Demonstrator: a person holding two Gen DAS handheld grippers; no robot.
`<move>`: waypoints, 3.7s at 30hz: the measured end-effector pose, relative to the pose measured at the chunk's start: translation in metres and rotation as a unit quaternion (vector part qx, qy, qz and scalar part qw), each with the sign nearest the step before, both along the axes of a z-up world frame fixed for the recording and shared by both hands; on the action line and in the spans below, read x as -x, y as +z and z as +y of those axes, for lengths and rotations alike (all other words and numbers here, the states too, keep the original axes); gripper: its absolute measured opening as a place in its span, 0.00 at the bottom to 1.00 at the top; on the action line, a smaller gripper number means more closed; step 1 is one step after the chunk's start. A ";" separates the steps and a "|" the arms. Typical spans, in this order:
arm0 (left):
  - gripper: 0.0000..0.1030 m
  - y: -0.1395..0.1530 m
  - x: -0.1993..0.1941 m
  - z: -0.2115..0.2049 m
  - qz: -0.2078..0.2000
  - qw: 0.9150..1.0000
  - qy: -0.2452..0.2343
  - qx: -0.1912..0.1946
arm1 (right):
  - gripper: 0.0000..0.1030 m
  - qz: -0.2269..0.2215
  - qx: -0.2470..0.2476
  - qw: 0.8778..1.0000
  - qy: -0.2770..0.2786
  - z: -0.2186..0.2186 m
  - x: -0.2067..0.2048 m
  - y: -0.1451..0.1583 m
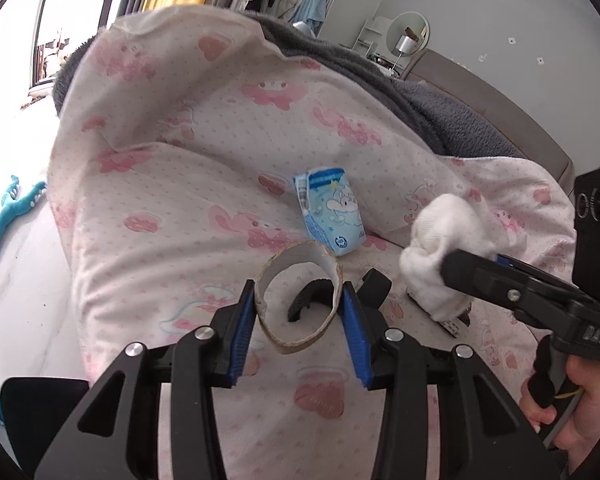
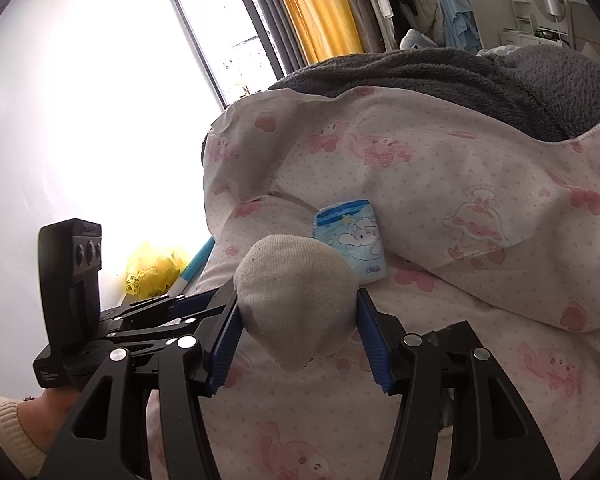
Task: Collect trash
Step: 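Carry the tape roll and sock ball over the bin and open both grippers, then move both tools back over the bed toward the blue packet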
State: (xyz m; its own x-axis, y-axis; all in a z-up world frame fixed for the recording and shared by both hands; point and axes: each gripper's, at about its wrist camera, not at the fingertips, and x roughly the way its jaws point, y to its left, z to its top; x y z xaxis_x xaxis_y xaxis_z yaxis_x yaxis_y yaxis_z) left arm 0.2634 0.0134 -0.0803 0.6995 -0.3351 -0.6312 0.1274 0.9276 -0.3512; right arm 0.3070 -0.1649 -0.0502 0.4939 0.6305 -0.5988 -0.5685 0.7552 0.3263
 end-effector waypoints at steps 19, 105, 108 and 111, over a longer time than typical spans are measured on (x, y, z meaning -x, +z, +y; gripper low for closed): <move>0.43 -0.005 0.039 0.084 0.027 0.995 0.053 -0.076 | 0.55 -0.024 -0.009 0.997 0.077 0.111 0.024 0.022; 0.83 0.062 0.149 0.243 -0.095 0.976 0.184 -0.074 | 0.72 0.080 0.159 0.963 0.200 0.310 0.074 -0.086; 0.84 0.067 0.143 0.227 -0.104 0.977 0.171 -0.077 | 0.74 0.064 0.141 0.968 0.197 0.296 0.072 -0.072; 0.85 0.068 0.136 0.210 -0.108 0.979 0.156 -0.078 | 0.74 0.049 0.131 0.972 0.186 0.281 0.067 -0.061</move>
